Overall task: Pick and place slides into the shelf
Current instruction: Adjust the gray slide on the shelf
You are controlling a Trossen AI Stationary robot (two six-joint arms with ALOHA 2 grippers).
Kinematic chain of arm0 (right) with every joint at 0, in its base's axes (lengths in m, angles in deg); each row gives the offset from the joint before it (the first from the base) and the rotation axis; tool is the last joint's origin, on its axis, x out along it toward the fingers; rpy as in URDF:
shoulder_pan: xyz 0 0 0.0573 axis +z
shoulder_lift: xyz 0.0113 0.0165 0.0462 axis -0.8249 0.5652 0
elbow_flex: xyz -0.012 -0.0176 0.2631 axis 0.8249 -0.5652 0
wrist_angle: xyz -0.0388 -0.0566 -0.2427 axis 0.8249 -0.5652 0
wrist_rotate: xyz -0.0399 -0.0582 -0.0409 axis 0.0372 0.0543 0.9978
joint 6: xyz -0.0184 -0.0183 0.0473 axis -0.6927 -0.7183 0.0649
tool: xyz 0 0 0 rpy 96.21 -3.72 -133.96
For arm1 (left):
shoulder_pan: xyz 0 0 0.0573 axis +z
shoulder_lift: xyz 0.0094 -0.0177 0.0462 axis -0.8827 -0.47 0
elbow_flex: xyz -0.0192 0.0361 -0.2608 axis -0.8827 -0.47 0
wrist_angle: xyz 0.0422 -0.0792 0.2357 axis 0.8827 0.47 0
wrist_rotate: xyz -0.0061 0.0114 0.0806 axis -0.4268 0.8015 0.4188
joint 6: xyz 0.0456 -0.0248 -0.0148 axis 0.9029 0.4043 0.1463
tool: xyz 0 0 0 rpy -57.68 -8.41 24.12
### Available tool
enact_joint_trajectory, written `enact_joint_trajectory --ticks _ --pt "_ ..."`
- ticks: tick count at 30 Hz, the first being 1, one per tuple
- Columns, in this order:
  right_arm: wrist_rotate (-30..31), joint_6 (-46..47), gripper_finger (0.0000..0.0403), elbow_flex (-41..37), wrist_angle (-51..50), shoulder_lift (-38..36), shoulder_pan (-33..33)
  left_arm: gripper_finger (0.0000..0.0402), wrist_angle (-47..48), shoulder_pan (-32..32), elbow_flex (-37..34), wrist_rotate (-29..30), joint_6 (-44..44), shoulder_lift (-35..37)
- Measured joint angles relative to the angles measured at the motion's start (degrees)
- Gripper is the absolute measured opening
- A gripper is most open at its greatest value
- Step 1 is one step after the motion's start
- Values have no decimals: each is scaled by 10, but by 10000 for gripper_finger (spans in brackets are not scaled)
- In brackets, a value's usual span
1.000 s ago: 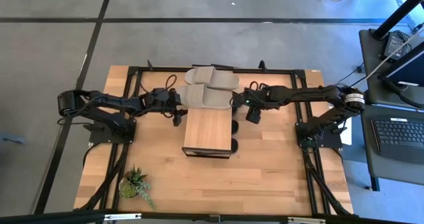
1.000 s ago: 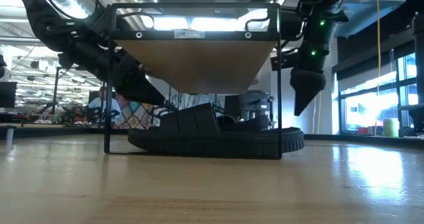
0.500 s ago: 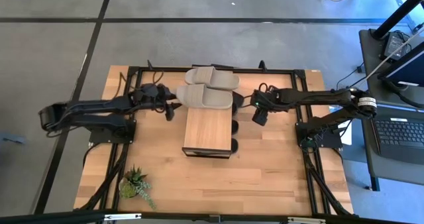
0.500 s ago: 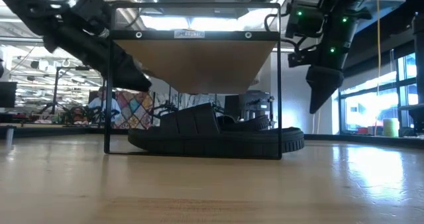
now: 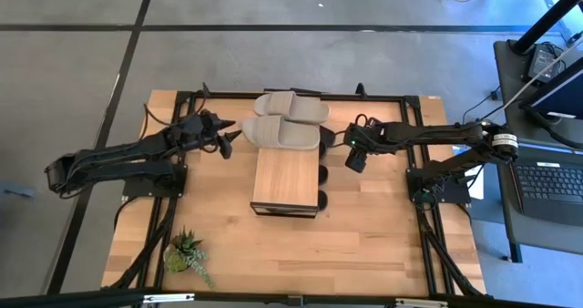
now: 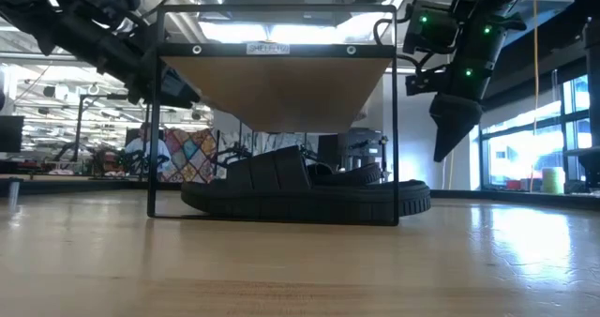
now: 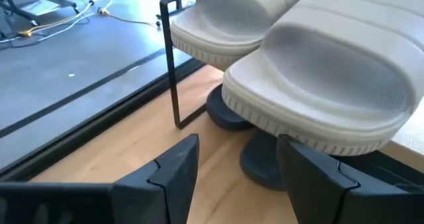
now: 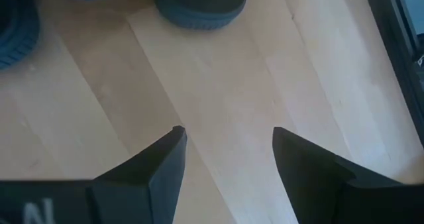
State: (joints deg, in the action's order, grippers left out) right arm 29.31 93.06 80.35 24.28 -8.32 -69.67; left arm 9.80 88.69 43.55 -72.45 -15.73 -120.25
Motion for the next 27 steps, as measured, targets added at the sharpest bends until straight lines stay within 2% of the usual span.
enact_joint_trajectory --ticks 14,23,27 --pt "-1 -1 225 0 0 0 0 195 -5 0 0 32 0 -1" --pt "-1 -3 225 0 10 0 0 195 -29 0 0 24 -4 -3" --pt "-1 -3 225 0 12 0 0 195 -47 0 0 -5 -4 -13"
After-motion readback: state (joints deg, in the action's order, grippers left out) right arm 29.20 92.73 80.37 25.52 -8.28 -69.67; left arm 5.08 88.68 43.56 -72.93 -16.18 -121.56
